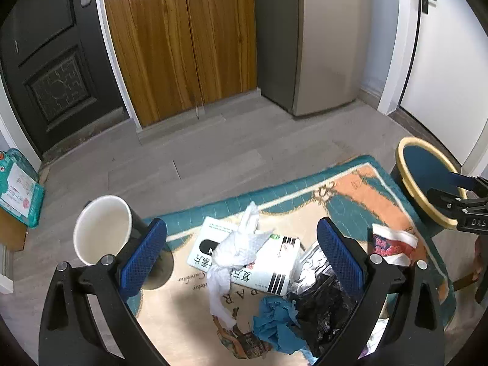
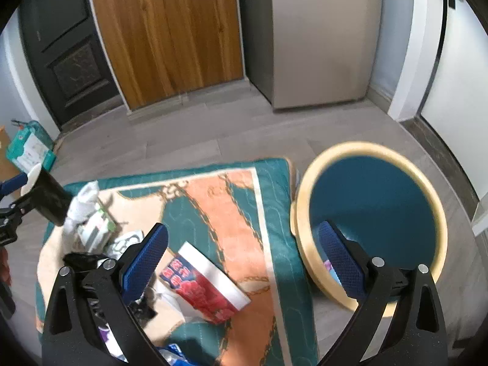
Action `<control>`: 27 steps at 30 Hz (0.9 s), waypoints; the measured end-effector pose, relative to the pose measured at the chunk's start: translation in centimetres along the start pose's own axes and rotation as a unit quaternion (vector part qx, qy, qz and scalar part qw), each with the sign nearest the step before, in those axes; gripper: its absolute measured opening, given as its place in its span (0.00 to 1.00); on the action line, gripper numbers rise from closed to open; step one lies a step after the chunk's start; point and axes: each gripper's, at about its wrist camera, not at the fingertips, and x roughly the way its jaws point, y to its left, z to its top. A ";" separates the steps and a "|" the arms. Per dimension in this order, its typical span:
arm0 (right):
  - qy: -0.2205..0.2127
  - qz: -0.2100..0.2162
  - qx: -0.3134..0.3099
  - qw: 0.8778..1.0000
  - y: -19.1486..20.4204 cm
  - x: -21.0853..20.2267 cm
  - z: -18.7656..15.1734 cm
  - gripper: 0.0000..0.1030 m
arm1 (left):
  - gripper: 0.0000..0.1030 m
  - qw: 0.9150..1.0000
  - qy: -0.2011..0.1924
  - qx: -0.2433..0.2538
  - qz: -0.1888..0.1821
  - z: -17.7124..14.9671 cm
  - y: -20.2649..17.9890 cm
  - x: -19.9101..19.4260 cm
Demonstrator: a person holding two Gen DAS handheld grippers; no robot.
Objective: Collect trash
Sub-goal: 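Grasp the white tissue with the left tool while the right tool grasps the red-and-white box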
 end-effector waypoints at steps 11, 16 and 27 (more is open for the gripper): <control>0.076 0.057 -0.004 0.995 2.3 2.2 -3.1 0.95 | 0.93 0.996 0.084 0.017 0.030 -1.9 -0.1 4.7; 0.101 0.083 -0.031 0.991 4.3 2.5 -4.3 0.95 | 0.80 0.992 0.121 0.000 0.031 -2.1 0.3 6.3; 0.154 0.061 -0.107 0.980 5.6 4.2 -5.7 0.46 | 0.50 0.985 0.168 -0.010 0.024 -2.7 0.8 7.6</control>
